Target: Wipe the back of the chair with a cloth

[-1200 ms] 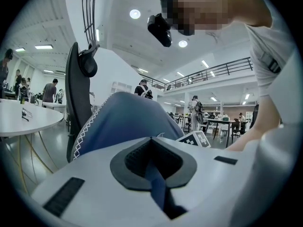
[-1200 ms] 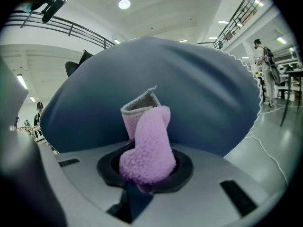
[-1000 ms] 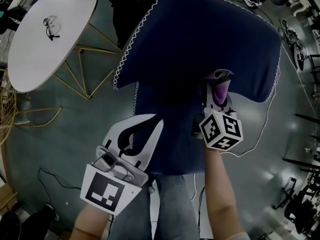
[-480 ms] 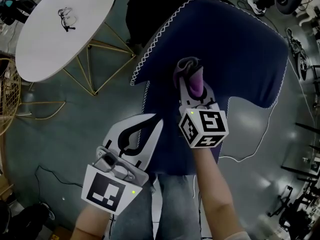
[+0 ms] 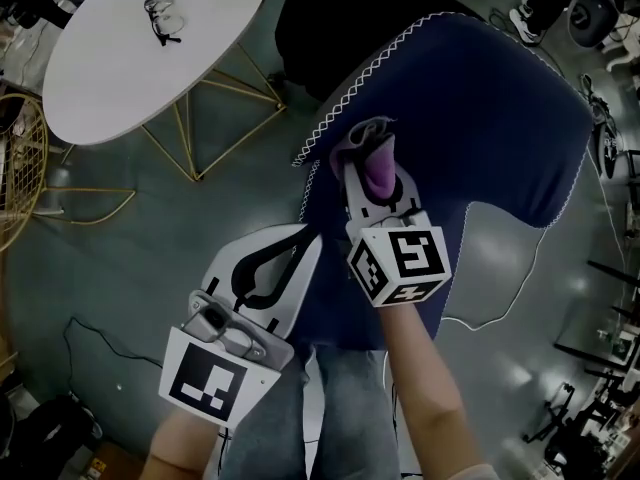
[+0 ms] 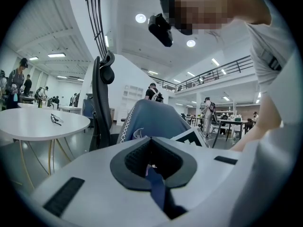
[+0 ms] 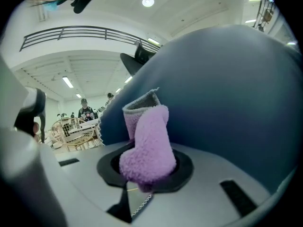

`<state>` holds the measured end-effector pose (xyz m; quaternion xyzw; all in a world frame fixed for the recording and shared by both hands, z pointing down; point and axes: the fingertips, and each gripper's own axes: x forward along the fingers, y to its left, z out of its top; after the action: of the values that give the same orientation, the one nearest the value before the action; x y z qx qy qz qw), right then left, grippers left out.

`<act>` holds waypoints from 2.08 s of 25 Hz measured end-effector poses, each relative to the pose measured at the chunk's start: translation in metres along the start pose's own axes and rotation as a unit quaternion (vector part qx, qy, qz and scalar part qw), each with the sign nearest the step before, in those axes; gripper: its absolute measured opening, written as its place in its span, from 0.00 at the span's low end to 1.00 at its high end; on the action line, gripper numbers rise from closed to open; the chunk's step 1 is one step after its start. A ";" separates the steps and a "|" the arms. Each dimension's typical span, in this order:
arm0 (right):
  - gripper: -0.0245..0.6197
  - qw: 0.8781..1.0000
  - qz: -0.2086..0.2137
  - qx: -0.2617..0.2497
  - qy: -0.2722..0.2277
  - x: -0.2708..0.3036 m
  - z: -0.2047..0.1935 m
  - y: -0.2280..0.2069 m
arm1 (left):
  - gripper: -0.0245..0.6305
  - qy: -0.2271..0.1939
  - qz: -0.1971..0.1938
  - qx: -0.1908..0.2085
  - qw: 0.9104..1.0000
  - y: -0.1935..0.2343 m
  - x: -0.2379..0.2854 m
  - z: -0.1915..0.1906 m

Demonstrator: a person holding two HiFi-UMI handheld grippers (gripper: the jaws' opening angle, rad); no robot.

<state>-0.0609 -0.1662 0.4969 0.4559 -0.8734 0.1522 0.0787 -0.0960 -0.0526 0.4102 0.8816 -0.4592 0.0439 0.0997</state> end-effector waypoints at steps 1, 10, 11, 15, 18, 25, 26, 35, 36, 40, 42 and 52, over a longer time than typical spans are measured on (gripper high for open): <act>0.16 1.000 0.008 -0.007 -0.002 0.000 0.001 0.008 | 0.06 0.000 0.001 -0.001 1.000 0.001 -0.002 0.000; 0.16 1.000 0.012 -0.023 -0.017 0.004 -0.001 0.017 | 0.06 -0.004 0.010 -0.006 1.000 0.012 -0.003 -0.002; 0.16 1.000 0.010 -0.025 -0.015 0.004 -0.005 0.017 | 0.06 -0.006 0.012 -0.007 1.000 0.013 -0.002 -0.002; 0.16 0.999 0.002 -0.031 -0.006 0.008 -0.017 0.013 | 0.06 -0.013 0.019 -0.006 1.000 0.014 0.002 -0.003; 0.16 0.999 -0.006 -0.030 0.013 0.012 -0.034 0.008 | 0.06 -0.010 0.017 -0.002 1.000 0.013 0.003 -0.006; 0.16 0.999 -0.020 -0.014 0.048 0.020 -0.064 -0.004 | 0.06 0.001 0.015 0.005 1.000 0.012 0.002 -0.013; 0.16 0.998 -0.020 -0.011 0.050 0.020 -0.066 -0.005 | 0.06 0.001 0.017 0.004 1.000 0.013 0.002 -0.013; 0.16 0.996 -0.060 0.007 0.065 0.015 -0.080 -0.034 | 0.06 0.007 0.021 0.006 1.000 0.016 0.007 -0.014; 0.16 0.996 -0.066 0.011 0.066 0.013 -0.080 -0.039 | 0.06 0.008 0.021 0.006 1.000 0.016 0.008 -0.015; 0.16 0.994 -0.081 0.021 0.066 0.006 -0.082 -0.057 | 0.06 0.009 0.017 0.007 1.000 0.011 0.015 -0.016; 0.16 0.994 -0.088 0.022 0.069 0.003 -0.084 -0.064 | 0.06 0.010 0.011 0.009 1.000 0.007 0.021 -0.015; 0.16 0.986 -0.140 0.051 0.069 -0.029 -0.091 -0.115 | 0.06 0.015 -0.021 0.017 1.000 -0.016 0.049 -0.015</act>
<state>0.0500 -0.1754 0.5969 0.5652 -0.7847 0.2155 0.1357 -0.0543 -0.0793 0.4307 0.8917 -0.4386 0.0626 0.0924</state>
